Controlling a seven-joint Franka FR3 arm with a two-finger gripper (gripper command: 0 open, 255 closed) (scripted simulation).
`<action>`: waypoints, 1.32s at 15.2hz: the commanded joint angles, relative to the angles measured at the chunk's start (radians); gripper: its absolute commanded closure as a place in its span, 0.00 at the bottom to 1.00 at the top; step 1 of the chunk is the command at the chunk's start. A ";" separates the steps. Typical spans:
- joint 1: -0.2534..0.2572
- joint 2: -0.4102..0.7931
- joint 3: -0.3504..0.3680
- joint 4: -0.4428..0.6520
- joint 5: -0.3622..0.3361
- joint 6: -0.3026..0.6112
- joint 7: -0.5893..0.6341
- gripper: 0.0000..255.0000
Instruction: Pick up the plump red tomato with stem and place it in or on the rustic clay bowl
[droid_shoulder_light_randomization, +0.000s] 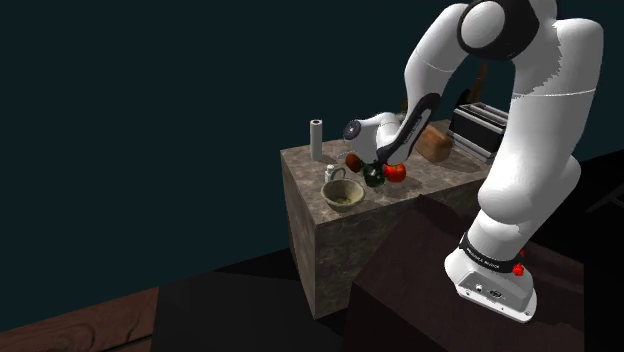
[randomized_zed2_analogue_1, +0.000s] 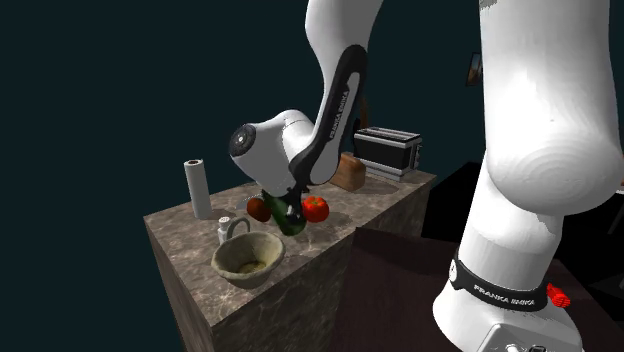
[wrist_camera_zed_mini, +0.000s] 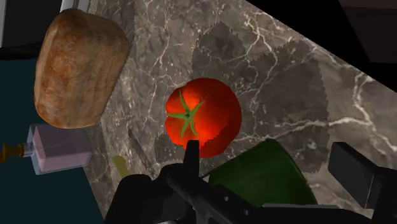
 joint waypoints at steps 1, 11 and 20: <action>-0.004 0.081 -0.030 0.048 -0.084 -0.007 0.041 0.00; -0.027 0.282 -0.111 0.179 -0.259 0.006 0.124 0.00; -0.034 0.299 -0.119 0.190 -0.274 0.015 0.131 0.00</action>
